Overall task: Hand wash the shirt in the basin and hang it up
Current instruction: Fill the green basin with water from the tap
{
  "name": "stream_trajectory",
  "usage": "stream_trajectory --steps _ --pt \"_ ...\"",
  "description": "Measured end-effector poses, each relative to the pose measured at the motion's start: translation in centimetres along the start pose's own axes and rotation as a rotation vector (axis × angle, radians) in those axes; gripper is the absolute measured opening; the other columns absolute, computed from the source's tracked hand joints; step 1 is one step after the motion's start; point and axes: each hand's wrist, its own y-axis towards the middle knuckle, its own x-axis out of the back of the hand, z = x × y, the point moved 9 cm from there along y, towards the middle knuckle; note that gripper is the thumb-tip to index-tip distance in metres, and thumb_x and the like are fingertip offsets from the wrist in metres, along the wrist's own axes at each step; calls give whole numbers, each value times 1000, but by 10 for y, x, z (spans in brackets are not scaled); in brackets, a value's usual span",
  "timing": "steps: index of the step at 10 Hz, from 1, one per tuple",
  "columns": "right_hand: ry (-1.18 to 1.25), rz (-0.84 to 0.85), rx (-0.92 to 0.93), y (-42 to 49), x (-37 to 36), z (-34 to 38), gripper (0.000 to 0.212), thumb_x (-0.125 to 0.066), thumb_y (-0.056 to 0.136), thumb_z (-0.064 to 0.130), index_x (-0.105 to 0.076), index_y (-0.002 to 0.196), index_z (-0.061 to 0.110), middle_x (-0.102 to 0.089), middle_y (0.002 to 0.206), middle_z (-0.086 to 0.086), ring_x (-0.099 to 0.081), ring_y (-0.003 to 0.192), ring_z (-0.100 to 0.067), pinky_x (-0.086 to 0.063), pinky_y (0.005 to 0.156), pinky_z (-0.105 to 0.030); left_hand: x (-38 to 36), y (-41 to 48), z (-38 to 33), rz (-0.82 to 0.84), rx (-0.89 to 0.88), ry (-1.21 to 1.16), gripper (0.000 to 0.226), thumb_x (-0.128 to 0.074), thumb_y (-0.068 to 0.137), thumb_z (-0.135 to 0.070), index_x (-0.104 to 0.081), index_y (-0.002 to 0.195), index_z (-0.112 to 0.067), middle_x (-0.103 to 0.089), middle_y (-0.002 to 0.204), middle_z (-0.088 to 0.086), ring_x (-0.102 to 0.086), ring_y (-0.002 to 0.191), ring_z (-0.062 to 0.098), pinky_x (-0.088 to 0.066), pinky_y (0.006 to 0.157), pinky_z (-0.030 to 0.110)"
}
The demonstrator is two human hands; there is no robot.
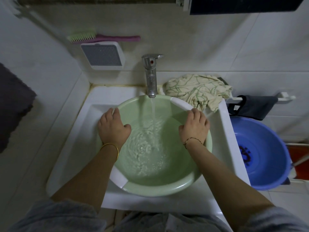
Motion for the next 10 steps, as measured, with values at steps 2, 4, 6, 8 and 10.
stream_trajectory --steps 2,4,6,8,10 --pt "0 -8 2 0 0 0 55 -59 80 22 -44 131 7 -37 145 -7 -28 136 -28 -21 108 -41 0 0 -1 0 3 -5 74 -64 73 -26 -41 140 -8 -37 147 14 -35 131 33 -27 107 40" --pt "12 -9 1 0 0 1 56 -60 80 21 -45 131 6 -37 145 -9 -28 136 -30 -21 108 -43 0 0 -1 -5 1 -4 74 -64 72 -26 -41 140 -8 -38 146 14 -36 131 33 -28 106 41" --pt "3 0 -5 1 0 0 57 -60 81 24 -42 133 9 -35 147 -6 -26 137 -27 -20 110 -42 1 0 -1 -3 5 -5 74 -64 72 -25 -41 140 -7 -38 146 14 -36 131 33 -28 106 41" --pt "0 -5 -5 1 -1 0 56 -60 80 23 -43 132 9 -36 146 -6 -27 136 -28 -20 109 -42 1 -1 -1 -1 -1 0 73 -65 73 -25 -41 140 -7 -38 146 14 -36 131 33 -28 106 41" --pt "9 -12 5 0 0 0 58 -62 79 23 -44 132 7 -37 145 -9 -28 136 -30 -21 109 -43 0 0 -1 -3 0 -13 74 -65 72 -25 -41 140 -7 -38 146 15 -36 131 33 -28 106 41"
